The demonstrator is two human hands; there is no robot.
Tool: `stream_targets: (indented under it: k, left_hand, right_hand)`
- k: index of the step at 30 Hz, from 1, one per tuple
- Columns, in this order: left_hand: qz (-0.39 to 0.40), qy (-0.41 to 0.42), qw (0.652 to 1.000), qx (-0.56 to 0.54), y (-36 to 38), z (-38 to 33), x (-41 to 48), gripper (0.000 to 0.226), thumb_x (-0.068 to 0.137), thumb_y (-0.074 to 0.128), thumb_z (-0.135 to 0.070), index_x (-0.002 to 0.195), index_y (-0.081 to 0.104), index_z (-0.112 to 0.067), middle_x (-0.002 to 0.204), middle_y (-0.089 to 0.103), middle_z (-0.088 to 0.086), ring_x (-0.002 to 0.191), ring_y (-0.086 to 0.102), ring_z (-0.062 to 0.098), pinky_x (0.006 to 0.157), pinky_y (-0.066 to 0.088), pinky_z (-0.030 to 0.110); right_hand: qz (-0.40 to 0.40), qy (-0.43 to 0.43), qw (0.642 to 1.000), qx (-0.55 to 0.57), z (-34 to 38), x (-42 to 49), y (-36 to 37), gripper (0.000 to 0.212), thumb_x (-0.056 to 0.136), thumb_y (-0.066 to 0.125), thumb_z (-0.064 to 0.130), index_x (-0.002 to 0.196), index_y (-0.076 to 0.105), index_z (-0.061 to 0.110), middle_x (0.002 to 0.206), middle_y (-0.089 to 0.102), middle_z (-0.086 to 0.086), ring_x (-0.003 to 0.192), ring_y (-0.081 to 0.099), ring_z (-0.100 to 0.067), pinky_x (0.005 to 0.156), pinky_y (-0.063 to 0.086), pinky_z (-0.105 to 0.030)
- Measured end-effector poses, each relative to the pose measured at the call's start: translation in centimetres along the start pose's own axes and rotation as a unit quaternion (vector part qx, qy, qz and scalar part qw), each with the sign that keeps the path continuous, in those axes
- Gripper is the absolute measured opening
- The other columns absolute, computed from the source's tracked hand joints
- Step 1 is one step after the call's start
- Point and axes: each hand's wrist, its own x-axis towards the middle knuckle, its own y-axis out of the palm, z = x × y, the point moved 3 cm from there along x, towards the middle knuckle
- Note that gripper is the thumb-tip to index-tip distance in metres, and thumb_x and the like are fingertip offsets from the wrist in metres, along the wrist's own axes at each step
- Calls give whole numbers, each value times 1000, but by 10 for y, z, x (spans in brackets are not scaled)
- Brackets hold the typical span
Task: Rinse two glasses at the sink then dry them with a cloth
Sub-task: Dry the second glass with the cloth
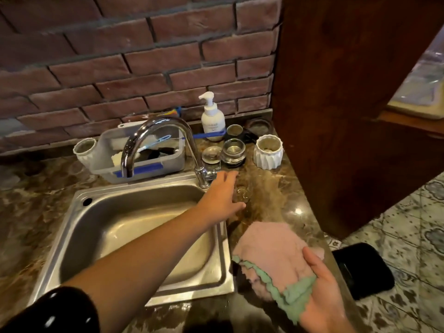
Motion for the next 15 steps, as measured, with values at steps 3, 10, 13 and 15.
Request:
stream_targets:
  k: [3,10,13,15]
  left_hand:
    - [6,3,999,51,11,6,27,99,82,81,-31,157,18,-30,161,17,4,148,24,31,119,34,47]
    - [76,-1,996,53,25,9,67,90,81,82,-25,152,29,-41,160,15,5,147,25,35,113,40,53]
    - [84,37,988,125,28,5,73,77,84,78,-25,148,35,-35,151,24,9,140,30,37,110,43,50]
    - [93,44,981,163,28,1,76,75,85,76,-23,146,34,-32,145,26,10,136,31,38,107,44,51]
  right_hand:
    - [-98,-59,990,80,12,12,-17,91,8,100,5,96,78,-4,116,69,-30,87,73,-47,71,57,-56]
    - [-371,36,771,-516,15,101,-58,29,81,45,36,72,71,27,67,66,8,57,61,-12,45,32,-20]
    - [-383,77,602,-697,24,138,-110,40,82,33,53,82,70,37,85,70,15,52,36,3,49,31,-12]
    - [-403,62,685,-604,24,116,-68,24,75,49,42,67,67,29,75,68,6,62,44,0,60,39,-11]
